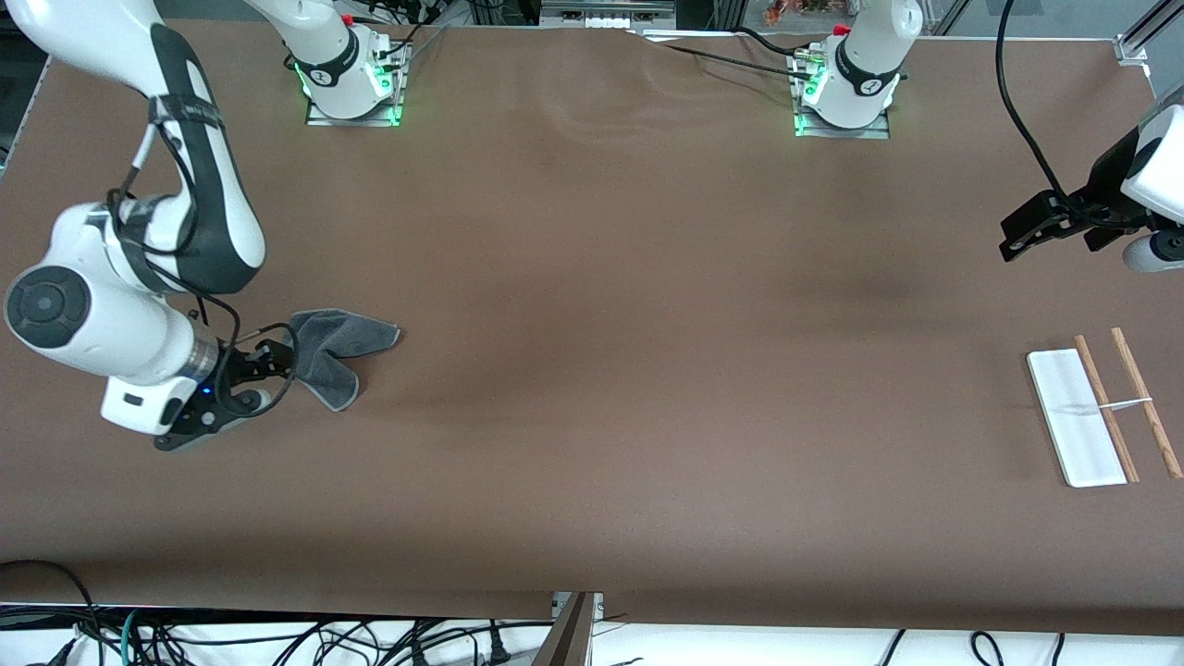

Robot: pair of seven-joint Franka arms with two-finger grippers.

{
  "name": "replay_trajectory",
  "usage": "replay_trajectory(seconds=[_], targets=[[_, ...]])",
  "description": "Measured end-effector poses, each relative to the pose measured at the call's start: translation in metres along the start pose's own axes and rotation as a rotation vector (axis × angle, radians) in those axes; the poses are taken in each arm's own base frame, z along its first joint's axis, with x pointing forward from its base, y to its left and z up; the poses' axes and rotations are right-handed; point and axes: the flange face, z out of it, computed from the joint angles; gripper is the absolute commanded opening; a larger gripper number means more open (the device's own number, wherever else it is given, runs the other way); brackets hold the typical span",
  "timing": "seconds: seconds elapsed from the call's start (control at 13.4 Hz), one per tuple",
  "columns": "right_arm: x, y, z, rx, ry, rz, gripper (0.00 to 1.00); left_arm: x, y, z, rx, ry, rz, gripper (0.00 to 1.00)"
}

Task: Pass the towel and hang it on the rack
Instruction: 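Lower the right gripper onto the grey towel edge and close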

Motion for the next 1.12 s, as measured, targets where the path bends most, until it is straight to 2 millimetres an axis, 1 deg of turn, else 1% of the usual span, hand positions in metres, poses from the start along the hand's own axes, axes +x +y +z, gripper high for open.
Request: replay_trajectory(seconds=[0.22, 0.45, 0.52, 0.67, 0.9, 1.12], targets=[[0.005, -0.001, 0.042, 0.014, -0.02, -0.203, 1.0, 0.0, 0.0, -0.001, -0.001, 0.003, 0.0, 1.0], [0.007, -0.002, 0.084, 0.002, 0.002, -0.405, 1.0, 0.001, 0.0, 0.0, -0.001, 0.002, 0.0, 1.0], [0.007, -0.002, 0.096, 0.001, 0.003, -0.449, 1.0, 0.001, 0.0, 0.0, -0.001, 0.002, 0.0, 1.0], [0.009, -0.001, 0.11, -0.007, 0.013, -0.484, 1.0, 0.001, 0.0, 0.0, -0.001, 0.002, 0.0, 1.0], [0.012, 0.0, 0.123, -0.023, 0.03, -0.508, 1.0, 0.001, 0.0, 0.0, -0.001, 0.002, 0.0, 1.0], [0.01, -0.002, 0.144, -0.023, 0.031, -0.554, 1.0, 0.001, 0.0, 0.0, -0.001, 0.002, 0.0, 1.0]])
